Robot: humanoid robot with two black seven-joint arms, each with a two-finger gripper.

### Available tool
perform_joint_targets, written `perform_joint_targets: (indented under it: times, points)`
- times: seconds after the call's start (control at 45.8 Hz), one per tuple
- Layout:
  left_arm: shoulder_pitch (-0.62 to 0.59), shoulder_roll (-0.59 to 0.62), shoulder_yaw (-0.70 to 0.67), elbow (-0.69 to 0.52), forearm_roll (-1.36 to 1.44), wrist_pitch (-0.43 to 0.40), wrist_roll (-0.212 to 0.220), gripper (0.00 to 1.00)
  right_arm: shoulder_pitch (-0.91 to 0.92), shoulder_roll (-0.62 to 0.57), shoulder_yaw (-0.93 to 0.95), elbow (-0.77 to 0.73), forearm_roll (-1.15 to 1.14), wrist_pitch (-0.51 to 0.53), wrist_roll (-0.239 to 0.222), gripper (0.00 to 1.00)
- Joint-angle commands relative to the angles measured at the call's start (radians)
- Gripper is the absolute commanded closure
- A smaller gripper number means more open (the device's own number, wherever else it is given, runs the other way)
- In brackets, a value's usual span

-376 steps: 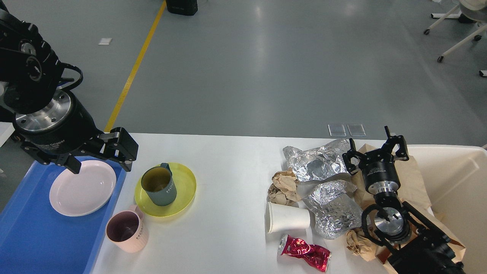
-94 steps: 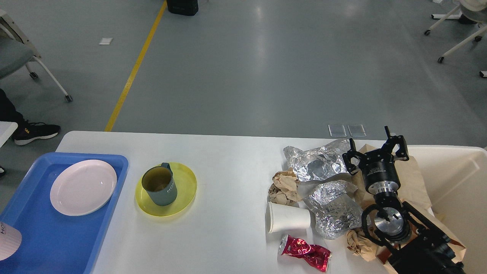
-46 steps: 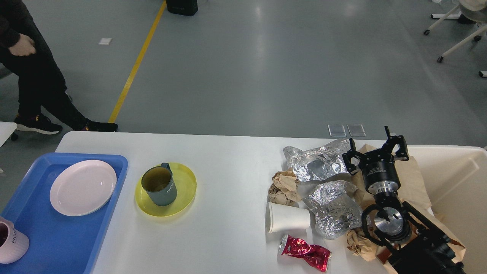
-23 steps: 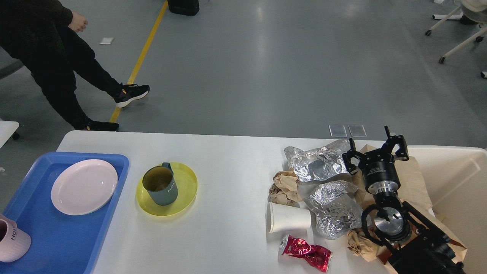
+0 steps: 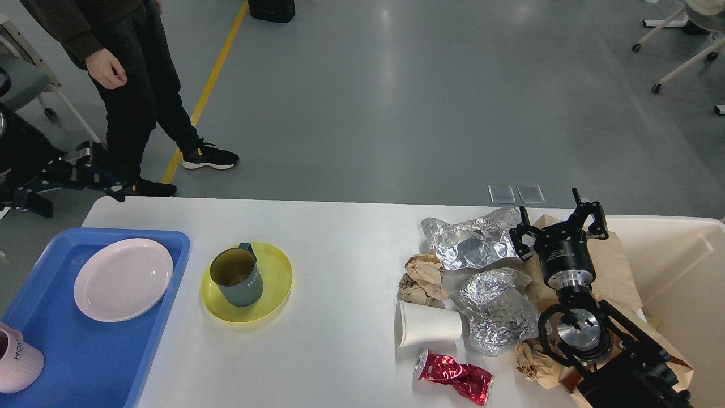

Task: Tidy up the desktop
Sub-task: 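Raise the left gripper and move it to the grey-green mug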

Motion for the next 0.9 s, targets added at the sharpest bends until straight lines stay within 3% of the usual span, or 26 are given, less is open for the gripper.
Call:
perform_joint_targets:
  times: [0.0,0.218,0.48,0.59,0.874]
  points:
    - [-0.199,-0.166,-0.009,-0.127,-0.107,-0.027,0.001,0.05,0.001,0.0,0.0,0.0,0.0,0.0,0.0,0.0]
    - [-0.359,-0.231,-0.122,-0.142,-0.156,-0.239,-0.009,0.05,0.0,0.0,0.0,0.0,0.0,0.0,0.0,0.0]
    - [-0.295,-0.263,-0.121,-0.131,-0.181,-0.243,-0.027,0.05,0.0,0.0,0.0,0.0,0.0,0.0,0.0,0.0]
    - [-0.162,-0.257,-0.098,-0.07,-0.207,-0.217,-0.035,0.05,0.0,0.0,0.0,0.0,0.0,0.0,-0.001,0.0]
    - [0.329,-0.234,-0.095,0.209,-0.348,-0.187,-0.025,0.08,0.0,0.0,0.0,0.0,0.0,0.0,-0.001,0.0]
